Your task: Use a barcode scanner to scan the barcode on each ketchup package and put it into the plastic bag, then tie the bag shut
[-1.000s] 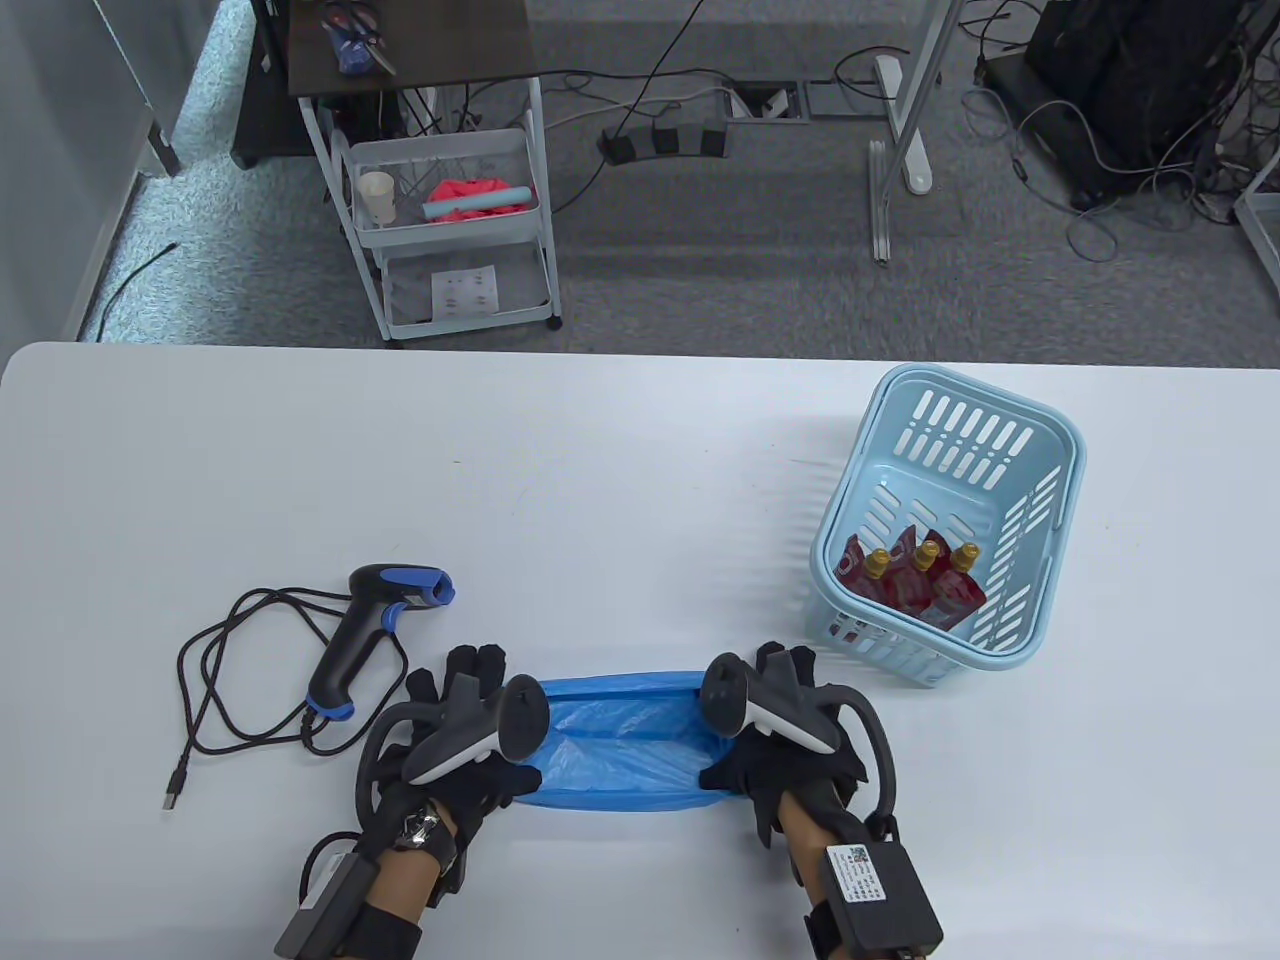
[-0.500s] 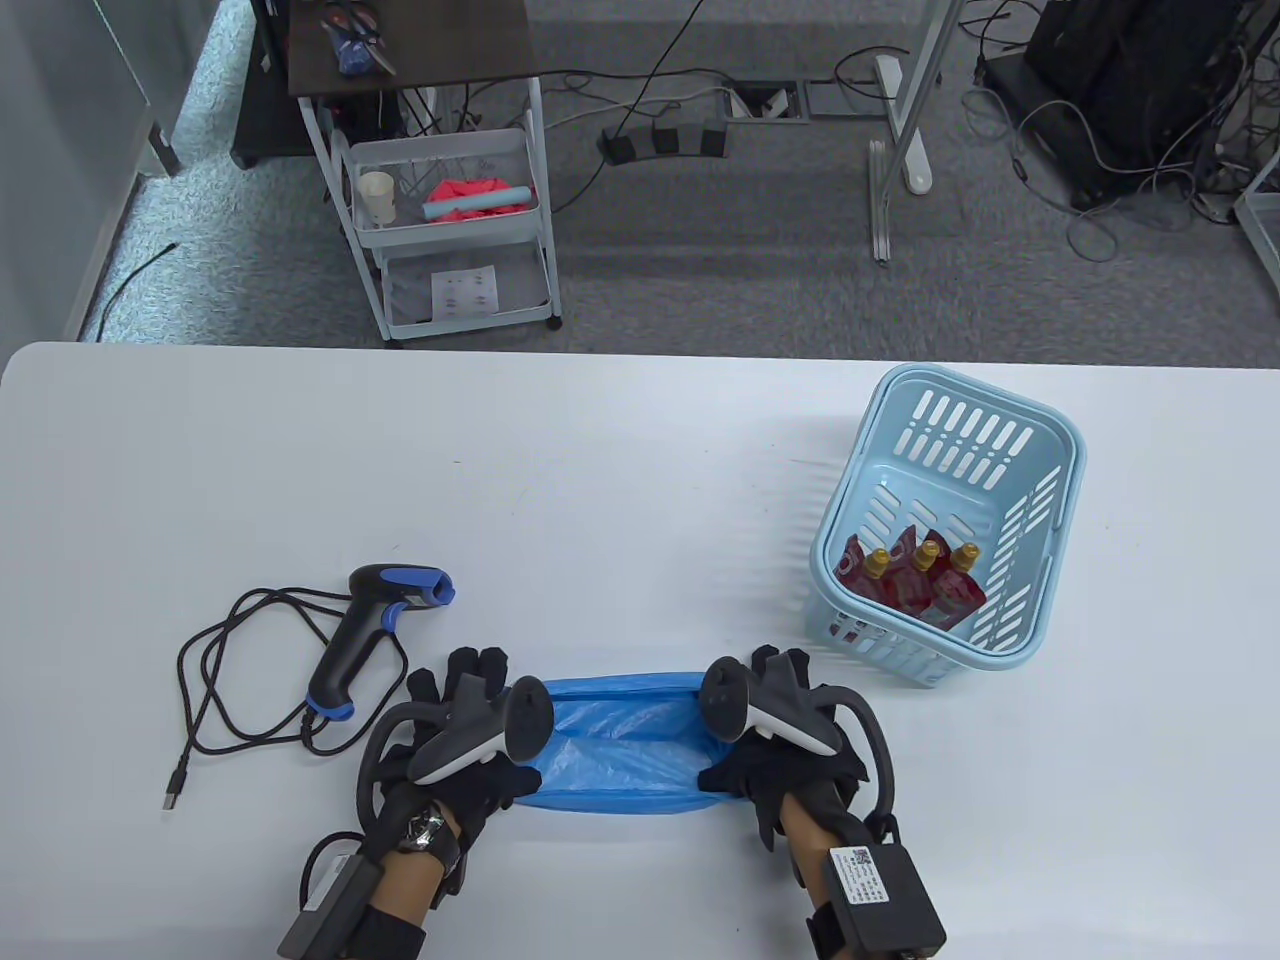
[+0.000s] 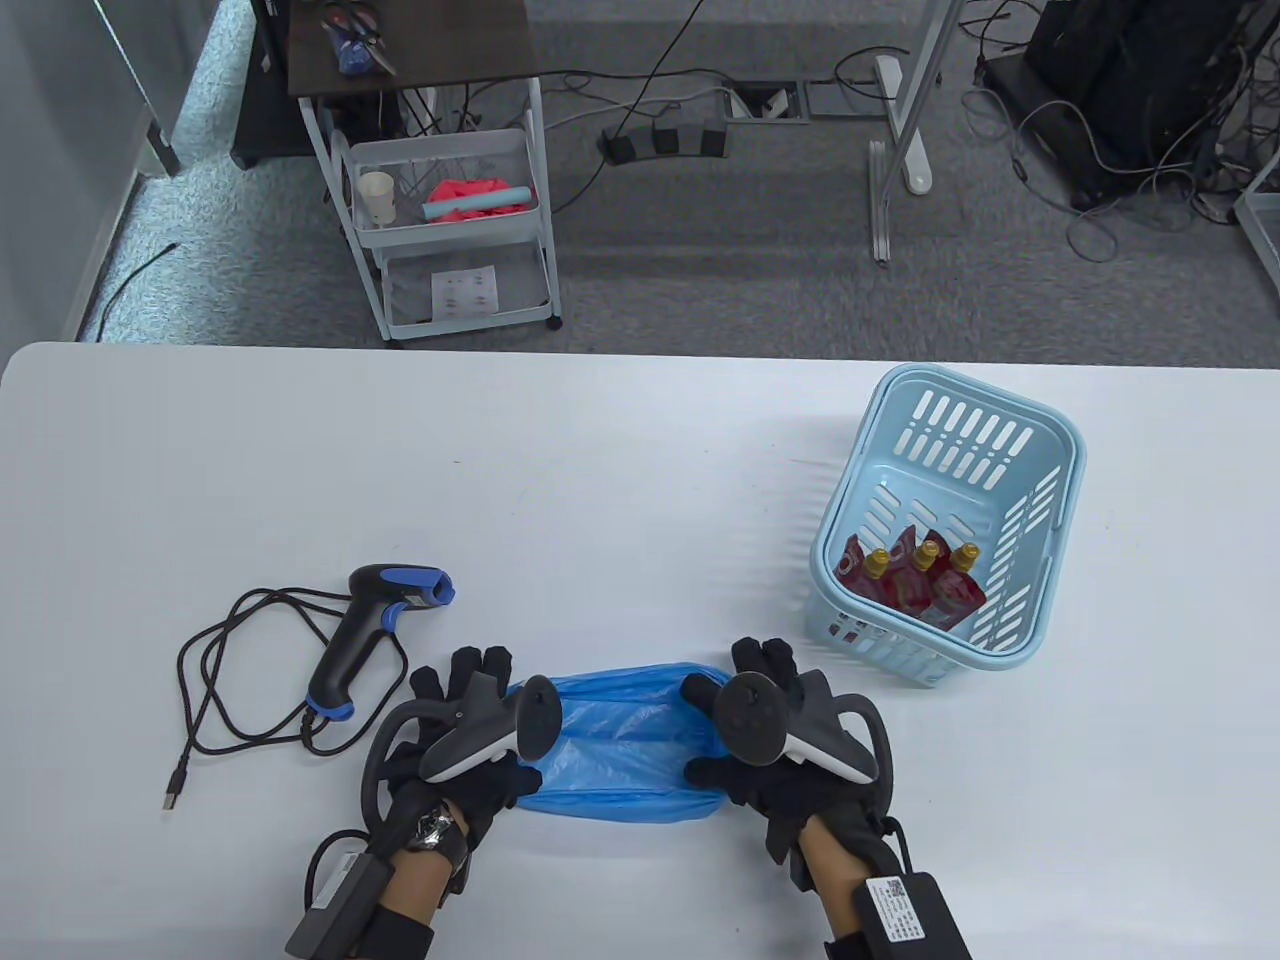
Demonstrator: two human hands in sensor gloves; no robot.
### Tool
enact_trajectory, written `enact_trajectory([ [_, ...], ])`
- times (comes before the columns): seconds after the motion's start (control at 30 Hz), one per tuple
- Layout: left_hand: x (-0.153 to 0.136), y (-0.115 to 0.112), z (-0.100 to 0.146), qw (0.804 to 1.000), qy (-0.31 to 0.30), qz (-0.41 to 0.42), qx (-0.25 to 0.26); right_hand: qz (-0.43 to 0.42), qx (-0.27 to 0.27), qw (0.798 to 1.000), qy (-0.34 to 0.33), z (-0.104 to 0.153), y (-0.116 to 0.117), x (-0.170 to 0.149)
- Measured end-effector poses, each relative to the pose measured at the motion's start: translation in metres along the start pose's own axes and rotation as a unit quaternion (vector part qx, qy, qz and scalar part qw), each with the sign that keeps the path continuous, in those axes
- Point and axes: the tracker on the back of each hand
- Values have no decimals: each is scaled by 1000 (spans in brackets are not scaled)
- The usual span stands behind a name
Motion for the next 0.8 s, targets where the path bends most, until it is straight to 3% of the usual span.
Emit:
enact_trajectory([
  [0.3, 1, 0, 0, 1000, 3, -2, -3, 67, -74, 995, 20, 36, -16, 0],
  [0.6, -3, -1, 1, 1000, 7, 7, -7, -4, -52, 998, 39, 45, 4, -17],
  [0.8, -12, -1, -2, 997, -5, 72, 12, -23, -57, 997, 46, 46, 6, -26],
])
Point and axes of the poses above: the tracker on the back of each hand, its own x axis roughly to the thumb side, its own z axis roughly from the fingertips to the wrist, y = z × x, and after that the axes turned 3 degrees about x, right-handed
